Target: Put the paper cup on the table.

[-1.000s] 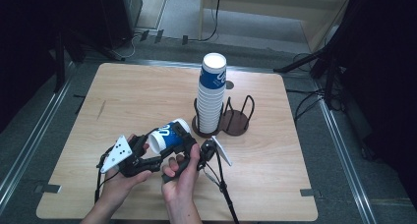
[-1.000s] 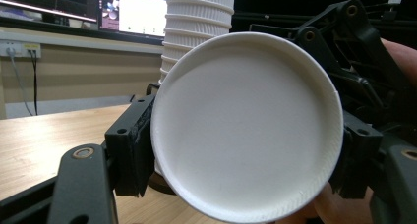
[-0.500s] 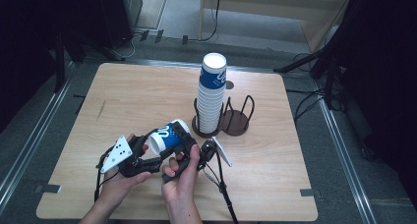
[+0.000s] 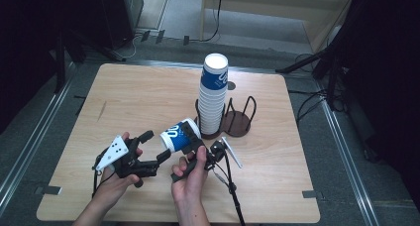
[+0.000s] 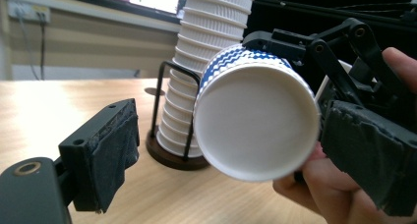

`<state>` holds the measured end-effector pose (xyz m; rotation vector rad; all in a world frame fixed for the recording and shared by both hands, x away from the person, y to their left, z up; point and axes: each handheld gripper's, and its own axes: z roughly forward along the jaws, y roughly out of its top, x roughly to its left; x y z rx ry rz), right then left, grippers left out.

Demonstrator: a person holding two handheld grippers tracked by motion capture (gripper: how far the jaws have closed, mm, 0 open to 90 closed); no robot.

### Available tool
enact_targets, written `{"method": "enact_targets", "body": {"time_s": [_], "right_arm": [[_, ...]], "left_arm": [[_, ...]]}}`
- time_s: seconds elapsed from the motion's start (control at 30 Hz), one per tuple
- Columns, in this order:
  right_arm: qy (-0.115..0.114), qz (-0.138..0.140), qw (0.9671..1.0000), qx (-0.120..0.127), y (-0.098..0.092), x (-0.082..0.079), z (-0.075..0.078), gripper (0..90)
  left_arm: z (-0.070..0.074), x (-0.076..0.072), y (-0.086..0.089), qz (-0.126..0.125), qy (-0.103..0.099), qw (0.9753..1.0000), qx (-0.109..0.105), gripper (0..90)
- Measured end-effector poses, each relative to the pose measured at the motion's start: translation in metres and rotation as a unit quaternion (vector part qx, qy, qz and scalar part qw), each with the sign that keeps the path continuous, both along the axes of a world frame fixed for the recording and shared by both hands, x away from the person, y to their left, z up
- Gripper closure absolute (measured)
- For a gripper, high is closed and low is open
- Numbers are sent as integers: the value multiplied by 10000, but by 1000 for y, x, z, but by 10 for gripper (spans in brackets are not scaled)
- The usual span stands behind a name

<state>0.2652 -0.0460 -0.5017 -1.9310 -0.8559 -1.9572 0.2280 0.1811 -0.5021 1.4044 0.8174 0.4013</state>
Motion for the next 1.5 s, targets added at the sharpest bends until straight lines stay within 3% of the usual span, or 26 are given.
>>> {"method": "enact_targets", "body": {"time_s": [0.2, 0.43, 0.63, 0.93, 1.0, 1.1, 1.2, 1.23, 1.27, 1.5], "right_arm": [[-168, -196, 9989, -388, -8, 0, 4, 122], [-353, -426, 9942, -921, -19, -2, 10, 122], [-527, -610, 9848, -1536, -30, -4, 14, 121], [-852, -798, 9650, -2350, -45, -8, 19, 120], [-897, -842, 9578, -2599, -46, -9, 20, 120], [-956, -854, 9506, -2828, -50, -11, 20, 120], [-1080, -898, 9408, -3084, -55, -11, 20, 120], [-1097, -887, 9394, -3124, -56, -12, 21, 120], [-1142, -920, 9353, -3220, -59, -12, 21, 120], [-1175, -1085, 9221, -3522, -72, -12, 23, 119]], "left_arm": [[0, 1, 3, -17, 158, 9999, 30, 88], [-2, 4, 7, -1, 285, 9996, 67, 88], [-4, 6, 14, 119, 366, 9992, 110, 88], [-7, 10, 27, 298, 538, 9981, 50, 88], [-8, 11, 30, 362, 517, 9979, 114, 91], [-9, 13, 36, 452, 565, 9973, 125, 93], [-11, 14, 42, 519, 642, 9966, 77, 93], [-11, 15, 45, 552, 664, 9962, 97, 92], [-12, 15, 46, 576, 670, 9961, 89, 93], [-16, 17, 59, 764, 770, 9940, 156, 97]]}}
